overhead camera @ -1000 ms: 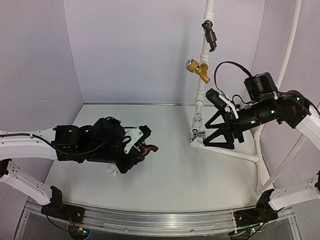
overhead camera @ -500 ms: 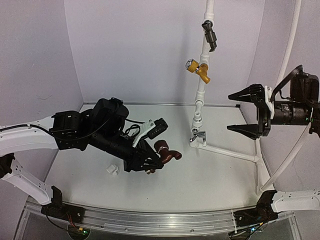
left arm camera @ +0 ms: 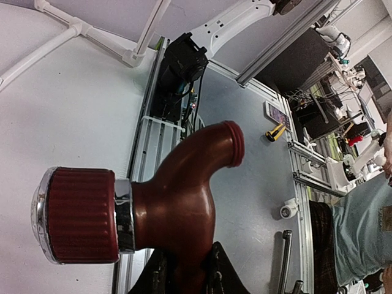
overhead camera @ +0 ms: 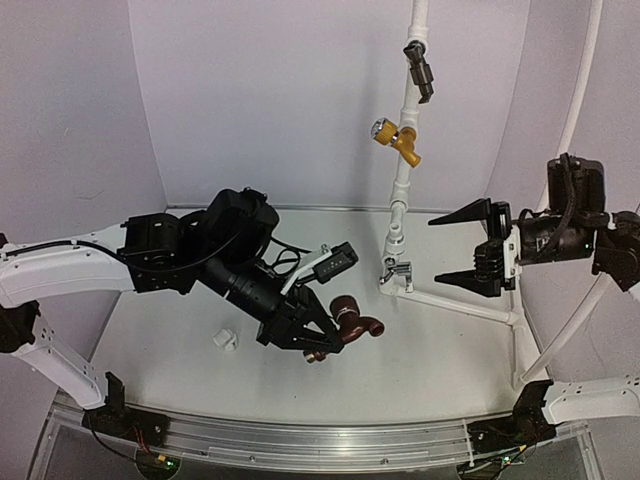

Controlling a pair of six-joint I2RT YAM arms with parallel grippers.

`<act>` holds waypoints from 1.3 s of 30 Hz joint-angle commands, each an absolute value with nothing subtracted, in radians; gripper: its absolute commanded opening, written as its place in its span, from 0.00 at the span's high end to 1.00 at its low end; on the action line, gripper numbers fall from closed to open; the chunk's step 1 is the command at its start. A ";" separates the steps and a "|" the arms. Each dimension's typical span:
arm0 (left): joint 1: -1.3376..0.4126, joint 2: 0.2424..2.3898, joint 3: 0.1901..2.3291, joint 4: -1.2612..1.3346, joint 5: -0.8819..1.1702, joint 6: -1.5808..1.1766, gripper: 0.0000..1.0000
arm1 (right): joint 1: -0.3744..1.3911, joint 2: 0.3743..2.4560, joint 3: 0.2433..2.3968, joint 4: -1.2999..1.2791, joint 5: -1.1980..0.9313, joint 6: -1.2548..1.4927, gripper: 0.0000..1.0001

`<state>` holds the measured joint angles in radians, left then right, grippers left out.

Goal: Install the water faucets

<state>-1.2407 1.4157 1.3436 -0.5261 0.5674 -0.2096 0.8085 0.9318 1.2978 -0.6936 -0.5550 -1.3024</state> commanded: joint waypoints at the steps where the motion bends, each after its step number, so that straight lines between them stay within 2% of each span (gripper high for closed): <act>1: -1.215 1.445 1.421 -0.490 0.647 -0.219 0.96 | 0.850 0.936 1.273 -0.628 -0.594 -1.388 0.29; 6: -1.147 1.462 1.418 -0.417 0.767 -0.252 0.96 | 0.936 0.965 1.257 -0.615 -0.553 -1.387 0.31; 20: -1.116 1.523 1.448 -0.379 1.015 -0.259 0.96 | 1.136 1.046 1.218 -0.533 -0.449 -1.468 0.35; 28: -1.115 1.537 1.466 -0.396 1.049 -0.239 0.96 | 1.206 1.110 1.231 -0.509 -0.426 -1.423 0.51; 39: -1.115 1.564 1.497 -0.427 1.086 -0.220 0.95 | 1.242 1.163 1.249 -0.476 -0.407 -1.369 0.56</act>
